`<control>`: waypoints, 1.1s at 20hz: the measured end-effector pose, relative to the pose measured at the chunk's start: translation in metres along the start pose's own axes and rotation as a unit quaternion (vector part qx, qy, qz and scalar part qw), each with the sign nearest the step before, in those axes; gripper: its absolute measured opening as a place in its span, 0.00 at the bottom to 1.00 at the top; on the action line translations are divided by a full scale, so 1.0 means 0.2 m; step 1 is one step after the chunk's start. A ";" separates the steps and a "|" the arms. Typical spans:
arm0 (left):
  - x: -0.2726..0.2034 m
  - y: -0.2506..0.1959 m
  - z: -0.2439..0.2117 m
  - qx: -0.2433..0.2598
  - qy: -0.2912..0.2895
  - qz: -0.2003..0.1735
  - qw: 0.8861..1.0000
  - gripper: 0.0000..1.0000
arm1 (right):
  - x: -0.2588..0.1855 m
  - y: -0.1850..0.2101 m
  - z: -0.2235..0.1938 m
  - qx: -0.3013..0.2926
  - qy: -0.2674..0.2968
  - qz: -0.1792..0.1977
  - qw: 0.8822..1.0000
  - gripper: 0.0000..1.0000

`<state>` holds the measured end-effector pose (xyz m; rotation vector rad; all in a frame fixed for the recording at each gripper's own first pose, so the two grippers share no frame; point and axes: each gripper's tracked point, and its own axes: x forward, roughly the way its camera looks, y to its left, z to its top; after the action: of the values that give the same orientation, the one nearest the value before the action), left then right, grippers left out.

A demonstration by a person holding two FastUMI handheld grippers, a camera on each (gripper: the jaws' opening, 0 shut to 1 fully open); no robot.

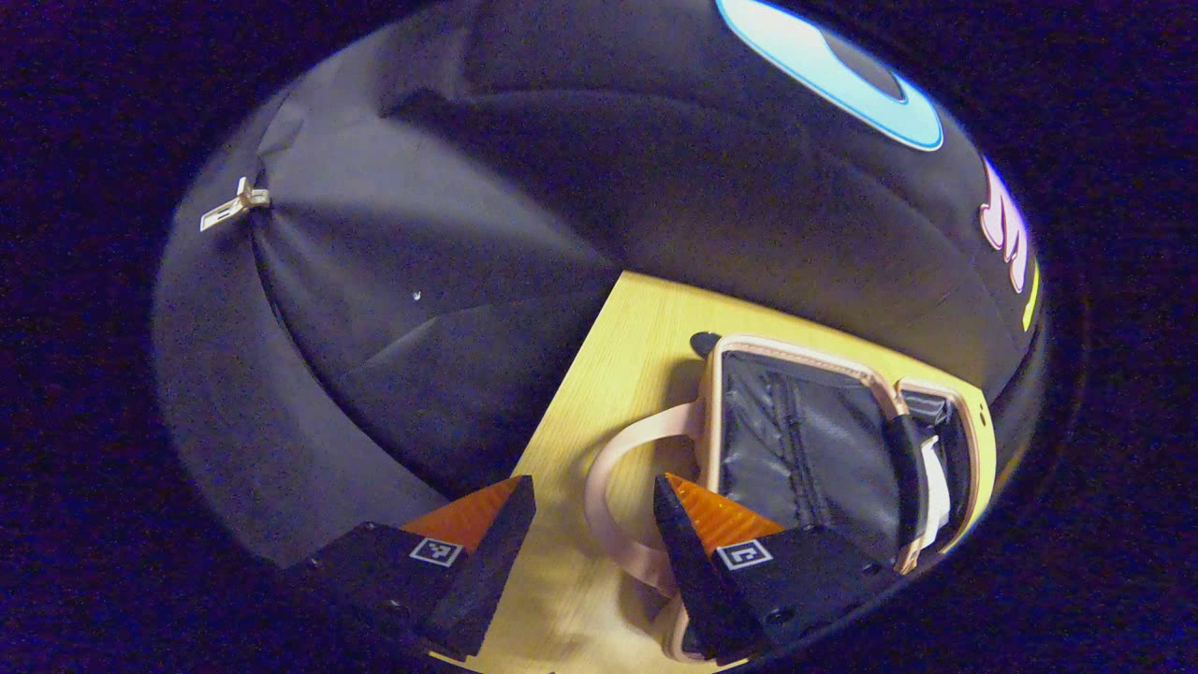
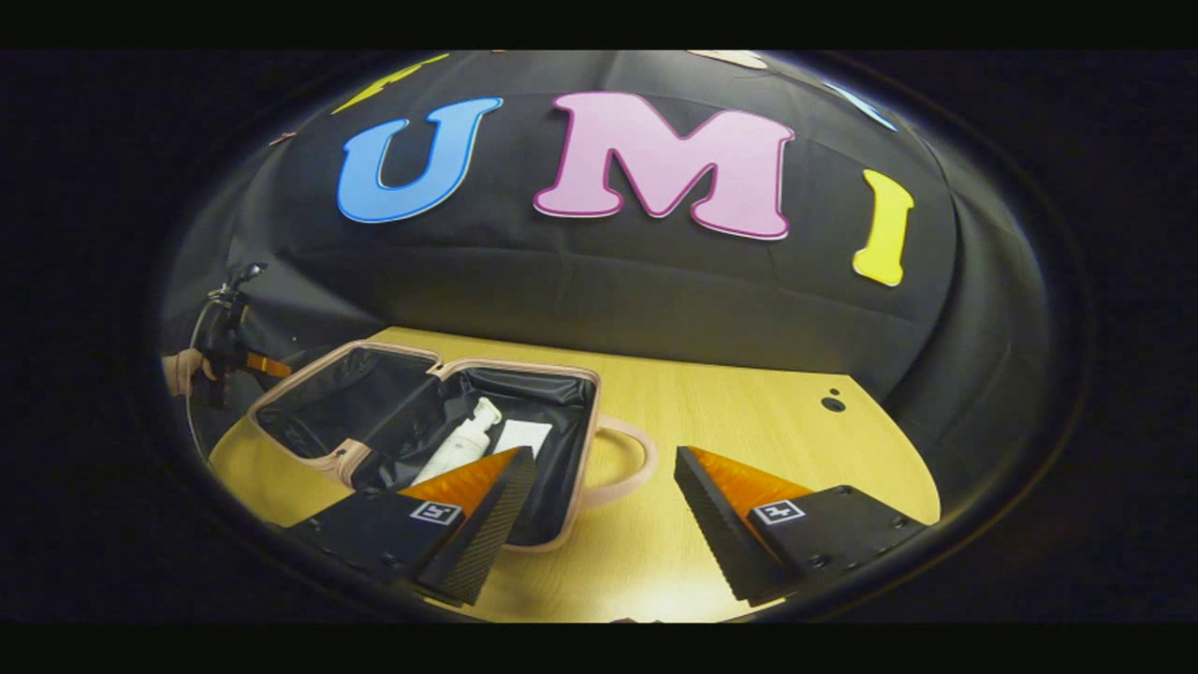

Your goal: First open the suitcase, pack the skin care products into it, and then close the suitcase.

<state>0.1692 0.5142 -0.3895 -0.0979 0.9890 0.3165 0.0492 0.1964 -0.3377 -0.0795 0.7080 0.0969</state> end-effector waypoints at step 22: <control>-0.19 -0.15 0.14 0.009 0.010 -0.035 0.999 0.12 | -0.12 -0.18 -0.12 -0.022 0.005 0.000 1.000 0.96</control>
<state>0.1811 0.4838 -0.3454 -0.1193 1.0064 0.2423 0.0192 0.1569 -0.3384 -0.1216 0.7163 0.1109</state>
